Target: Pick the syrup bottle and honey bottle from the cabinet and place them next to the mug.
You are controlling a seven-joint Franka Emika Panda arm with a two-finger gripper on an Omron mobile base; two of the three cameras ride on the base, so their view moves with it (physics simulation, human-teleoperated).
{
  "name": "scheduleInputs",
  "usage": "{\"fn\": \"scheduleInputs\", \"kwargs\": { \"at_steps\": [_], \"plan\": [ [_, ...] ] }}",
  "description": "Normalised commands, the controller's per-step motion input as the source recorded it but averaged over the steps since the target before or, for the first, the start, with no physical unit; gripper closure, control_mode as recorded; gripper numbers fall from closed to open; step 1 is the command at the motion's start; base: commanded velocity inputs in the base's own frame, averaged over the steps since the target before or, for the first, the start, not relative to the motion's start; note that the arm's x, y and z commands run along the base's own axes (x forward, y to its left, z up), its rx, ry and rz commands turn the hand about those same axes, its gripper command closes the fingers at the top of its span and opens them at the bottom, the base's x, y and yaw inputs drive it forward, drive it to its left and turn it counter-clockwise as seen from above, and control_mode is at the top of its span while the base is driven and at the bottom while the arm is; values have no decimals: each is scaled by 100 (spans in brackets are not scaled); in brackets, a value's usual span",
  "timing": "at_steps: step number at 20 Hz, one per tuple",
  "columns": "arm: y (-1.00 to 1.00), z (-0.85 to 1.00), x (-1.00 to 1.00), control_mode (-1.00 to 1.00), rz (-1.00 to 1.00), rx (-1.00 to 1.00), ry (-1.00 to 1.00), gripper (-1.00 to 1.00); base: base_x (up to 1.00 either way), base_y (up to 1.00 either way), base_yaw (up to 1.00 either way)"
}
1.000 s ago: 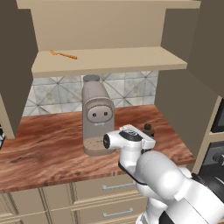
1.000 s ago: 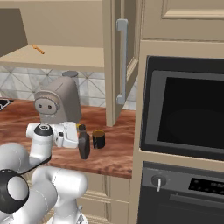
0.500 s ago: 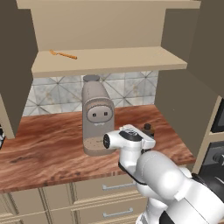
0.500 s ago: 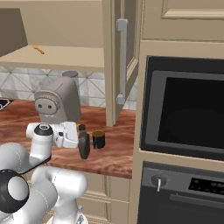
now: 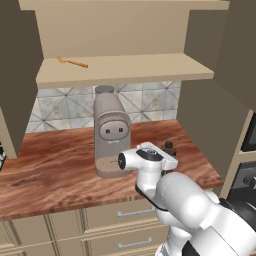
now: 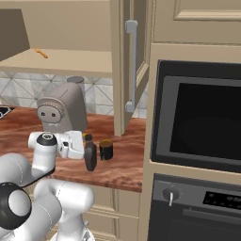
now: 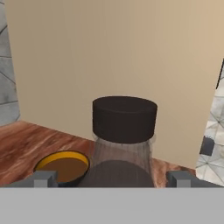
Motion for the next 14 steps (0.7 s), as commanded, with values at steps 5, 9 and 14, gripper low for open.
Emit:
{"fn": "scheduleInputs", "kwargs": {
  "at_steps": [5,9,14],
  "plan": [
    [0,31,0,-100,0,0,0,-100,0,0,0],
    [0,23,0,-100,0,0,0,-100,0,0,0],
    [0,42,-4,-100,0,0,0,-100,0,0,0]
  ]
}}
